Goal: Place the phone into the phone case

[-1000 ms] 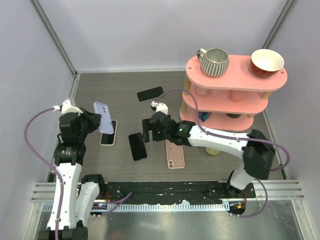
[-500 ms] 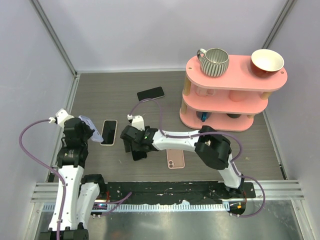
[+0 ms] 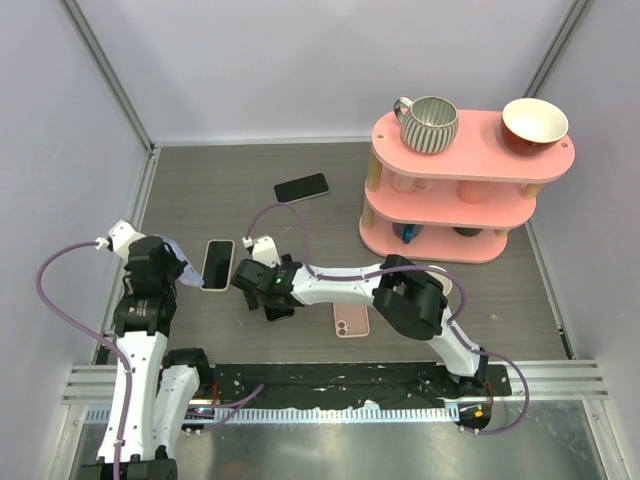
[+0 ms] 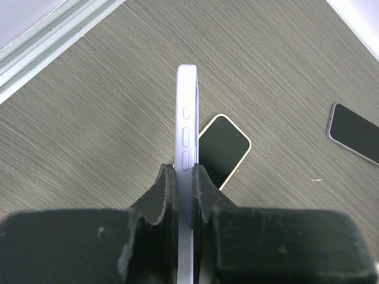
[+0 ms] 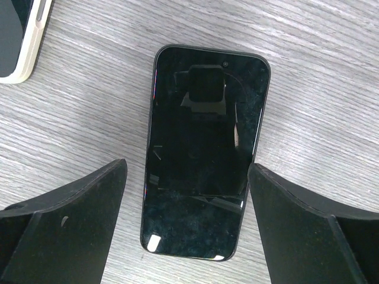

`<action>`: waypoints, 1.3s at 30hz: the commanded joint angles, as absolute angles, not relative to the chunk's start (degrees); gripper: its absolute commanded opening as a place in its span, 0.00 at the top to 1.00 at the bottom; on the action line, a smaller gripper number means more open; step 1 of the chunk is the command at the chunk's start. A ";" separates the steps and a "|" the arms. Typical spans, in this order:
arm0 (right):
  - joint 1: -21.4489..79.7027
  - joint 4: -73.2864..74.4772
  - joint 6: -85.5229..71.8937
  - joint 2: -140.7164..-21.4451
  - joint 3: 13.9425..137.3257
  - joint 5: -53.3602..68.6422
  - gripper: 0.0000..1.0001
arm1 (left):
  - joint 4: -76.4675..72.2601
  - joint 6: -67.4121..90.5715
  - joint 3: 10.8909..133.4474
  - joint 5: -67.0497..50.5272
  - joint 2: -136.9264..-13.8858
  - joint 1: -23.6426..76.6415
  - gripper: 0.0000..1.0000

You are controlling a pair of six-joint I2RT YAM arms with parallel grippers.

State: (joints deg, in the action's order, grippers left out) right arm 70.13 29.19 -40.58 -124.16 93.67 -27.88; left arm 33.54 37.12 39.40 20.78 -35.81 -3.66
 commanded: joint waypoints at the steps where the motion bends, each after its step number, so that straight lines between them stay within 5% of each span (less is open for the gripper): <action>1: 70.75 30.76 -38.94 -124.63 95.36 -31.38 0.11 | 32.52 37.88 39.90 22.33 -35.24 -3.78 1.00; 10: 70.84 29.45 -37.71 -123.84 94.40 -31.65 0.04 | 32.17 37.71 39.81 21.80 -35.42 -3.78 1.00; 23: 68.73 26.90 -37.79 -124.37 90.27 -26.89 0.10 | 30.76 37.71 39.29 19.43 -35.95 -3.78 1.00; 28: 68.29 25.49 -37.00 -122.87 87.37 -27.24 0.18 | 30.24 38.32 39.11 16.01 -36.39 -3.78 1.00; 39: 62.23 19.78 -35.07 -109.52 75.16 -21.89 0.46 | 20.93 43.06 34.37 -14.93 -39.81 -3.78 1.00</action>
State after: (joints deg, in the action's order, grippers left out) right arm 64.62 21.45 -35.94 -116.18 78.89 -23.88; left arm 27.75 39.22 36.40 -3.20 -38.74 -3.66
